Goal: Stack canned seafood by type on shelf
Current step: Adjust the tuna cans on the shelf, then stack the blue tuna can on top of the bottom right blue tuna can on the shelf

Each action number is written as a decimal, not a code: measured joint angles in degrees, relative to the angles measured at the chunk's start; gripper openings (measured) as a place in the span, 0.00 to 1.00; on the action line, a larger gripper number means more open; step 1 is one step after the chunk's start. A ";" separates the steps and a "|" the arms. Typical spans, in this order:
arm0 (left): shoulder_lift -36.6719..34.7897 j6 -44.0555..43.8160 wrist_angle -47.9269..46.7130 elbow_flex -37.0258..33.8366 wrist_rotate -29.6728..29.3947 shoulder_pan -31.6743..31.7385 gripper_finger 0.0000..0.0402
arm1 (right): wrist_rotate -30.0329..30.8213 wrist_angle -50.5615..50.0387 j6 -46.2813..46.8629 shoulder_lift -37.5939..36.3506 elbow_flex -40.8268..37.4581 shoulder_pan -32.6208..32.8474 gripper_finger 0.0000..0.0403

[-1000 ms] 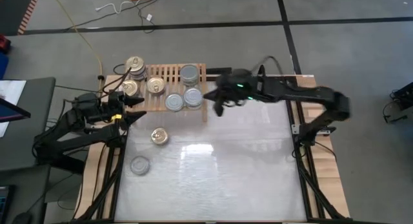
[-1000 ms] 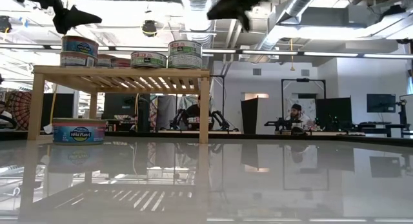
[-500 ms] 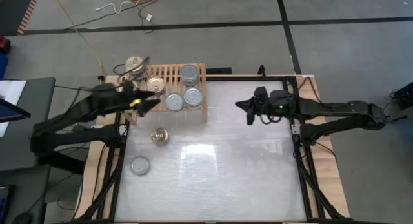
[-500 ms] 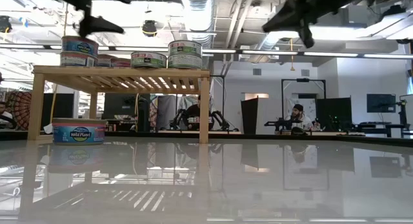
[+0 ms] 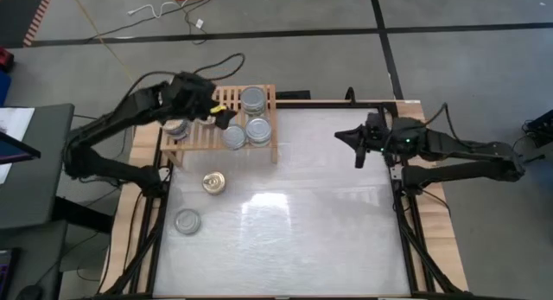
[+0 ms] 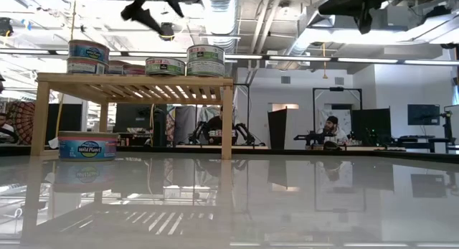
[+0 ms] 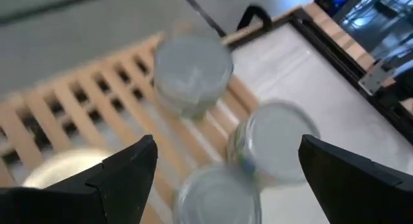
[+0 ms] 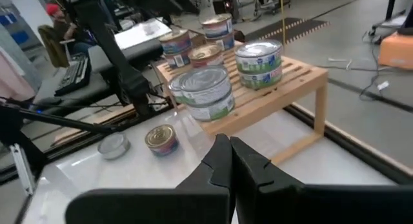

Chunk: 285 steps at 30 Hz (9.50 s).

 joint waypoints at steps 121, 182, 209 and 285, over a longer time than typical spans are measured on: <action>21.66 37.37 -20.26 9.84 12.56 5.97 0.00 | 0.09 7.07 5.80 6.67 0.02 -6.25 0.06; 30.66 44.57 1.38 17.65 17.78 13.74 0.00 | 0.13 6.87 5.32 6.69 0.04 -6.73 0.06; 24.61 38.61 -1.11 21.32 16.75 8.94 0.00 | 0.13 6.50 5.14 6.69 0.04 -6.73 0.06; 12.41 17.46 -5.76 14.55 9.71 -12.50 0.00 | -4.42 2.76 4.52 9.44 0.04 -6.56 0.06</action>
